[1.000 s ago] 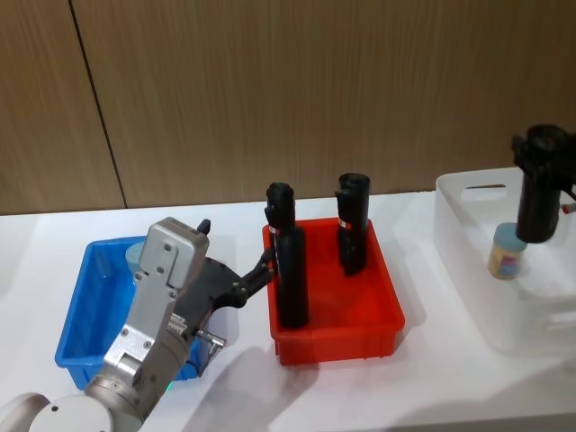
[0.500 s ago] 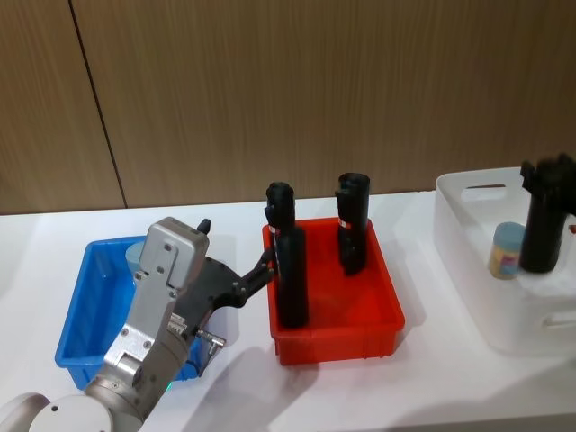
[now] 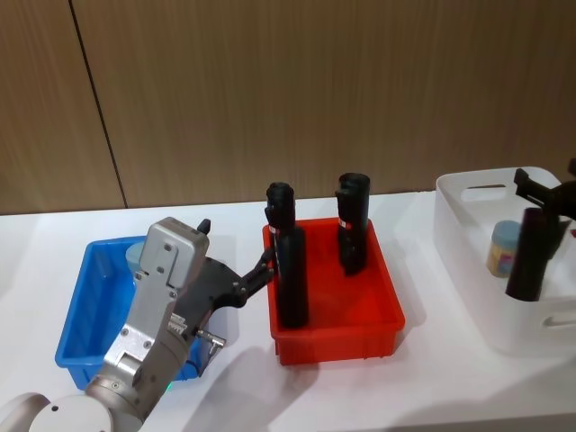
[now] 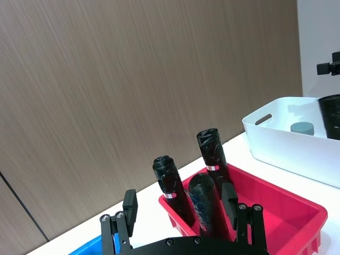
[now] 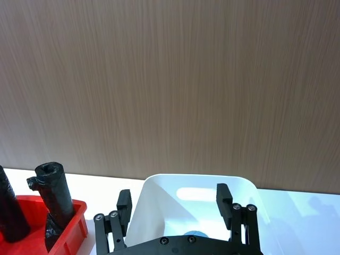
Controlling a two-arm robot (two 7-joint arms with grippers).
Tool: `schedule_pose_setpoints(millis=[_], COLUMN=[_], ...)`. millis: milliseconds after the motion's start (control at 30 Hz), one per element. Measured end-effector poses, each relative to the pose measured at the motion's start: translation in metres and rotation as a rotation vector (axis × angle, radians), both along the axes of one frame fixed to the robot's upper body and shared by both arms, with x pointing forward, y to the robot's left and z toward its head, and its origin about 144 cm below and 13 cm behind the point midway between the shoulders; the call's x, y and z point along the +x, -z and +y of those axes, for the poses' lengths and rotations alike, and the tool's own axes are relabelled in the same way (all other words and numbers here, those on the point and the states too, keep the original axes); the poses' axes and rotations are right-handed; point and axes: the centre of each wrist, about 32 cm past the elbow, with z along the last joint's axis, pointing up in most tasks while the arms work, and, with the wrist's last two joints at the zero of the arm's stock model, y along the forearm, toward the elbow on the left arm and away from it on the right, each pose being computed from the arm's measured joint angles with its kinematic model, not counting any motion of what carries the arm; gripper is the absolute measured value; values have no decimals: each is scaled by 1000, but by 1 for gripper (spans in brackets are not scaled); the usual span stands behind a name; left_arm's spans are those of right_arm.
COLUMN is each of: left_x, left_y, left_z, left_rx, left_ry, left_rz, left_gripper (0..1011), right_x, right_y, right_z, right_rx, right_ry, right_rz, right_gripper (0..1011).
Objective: Pick the cotton swabs from the blue box and place them into the white box.
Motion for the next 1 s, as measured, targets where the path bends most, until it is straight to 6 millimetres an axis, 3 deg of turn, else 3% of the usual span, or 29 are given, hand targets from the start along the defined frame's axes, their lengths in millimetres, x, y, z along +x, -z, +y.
schedule_pose_setpoints(millis=[1000], left_x=[0], left_y=[0], left_z=[0], left_rx=[0], left_ry=[0], left_rz=[0], left_gripper=[1004], right_x=[-2], right_y=[-1], right_z=[-2], right_rx=[4], right_ry=[-6], right_rz=[-24], right_gripper=[1002])
